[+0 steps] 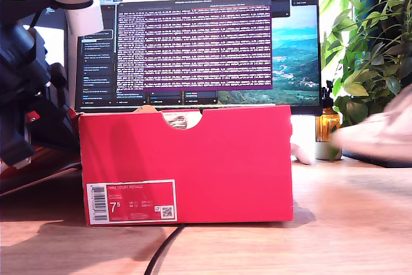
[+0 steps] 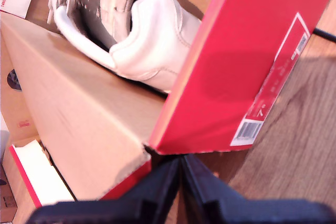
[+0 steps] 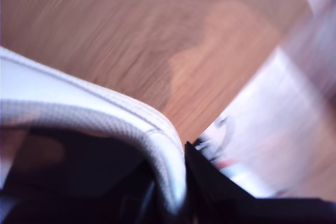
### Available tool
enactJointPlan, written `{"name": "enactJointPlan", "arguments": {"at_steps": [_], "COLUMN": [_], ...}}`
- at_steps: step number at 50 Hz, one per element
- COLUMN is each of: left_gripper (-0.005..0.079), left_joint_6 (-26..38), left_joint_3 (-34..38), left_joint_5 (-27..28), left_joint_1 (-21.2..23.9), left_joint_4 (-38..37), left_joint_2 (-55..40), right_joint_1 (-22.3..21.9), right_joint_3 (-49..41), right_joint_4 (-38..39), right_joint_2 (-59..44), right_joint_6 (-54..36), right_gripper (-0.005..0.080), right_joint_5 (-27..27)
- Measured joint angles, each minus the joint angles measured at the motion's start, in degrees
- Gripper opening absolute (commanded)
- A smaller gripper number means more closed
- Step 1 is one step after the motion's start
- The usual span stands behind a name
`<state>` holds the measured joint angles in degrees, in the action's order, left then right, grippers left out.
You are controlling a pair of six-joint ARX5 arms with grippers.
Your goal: Pack the white shoes by picking the first shoe and placing it inside the red shoebox, left side, then picking and rotating the second shoe and placing it in the shoebox
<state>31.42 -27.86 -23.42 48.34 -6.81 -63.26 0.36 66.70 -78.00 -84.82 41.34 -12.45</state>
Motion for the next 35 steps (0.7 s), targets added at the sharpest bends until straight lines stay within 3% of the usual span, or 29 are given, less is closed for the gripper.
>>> {"name": "enactJointPlan", "arguments": {"at_steps": [1,4,14,31,35], "left_gripper": [-0.0018,-0.0018,-0.0018,-0.0018,-0.0018], "left_joint_6": [0.0,0.0,0.0,0.0,0.0], "left_joint_3": [0.0,0.0,0.0,0.0,0.0], "left_joint_5": [0.0,0.0,0.0,0.0,0.0], "left_joint_1": [0.0,0.0,0.0,0.0,0.0], "left_joint_4": [0.0,0.0,0.0,0.0,0.0], "left_joint_2": [0.0,0.0,0.0,0.0,0.0], "right_joint_1": [0.0,0.0,0.0,0.0,0.0], "right_joint_3": [0.1,0.9,9.0,24.1,27.4], "right_joint_4": [-0.1,-0.5,-0.2,0.0,1.0], "right_joint_2": [0.0,-0.1,-0.3,-0.3,-0.3], "right_joint_6": [-5.3,-10.3,-21.1,-28.3,-33.9], "right_gripper": [-0.0013,-0.0013,-0.0013,-0.0013,-0.0013], "right_joint_5": [0.0,0.0,3.0,8.4,10.5]}}
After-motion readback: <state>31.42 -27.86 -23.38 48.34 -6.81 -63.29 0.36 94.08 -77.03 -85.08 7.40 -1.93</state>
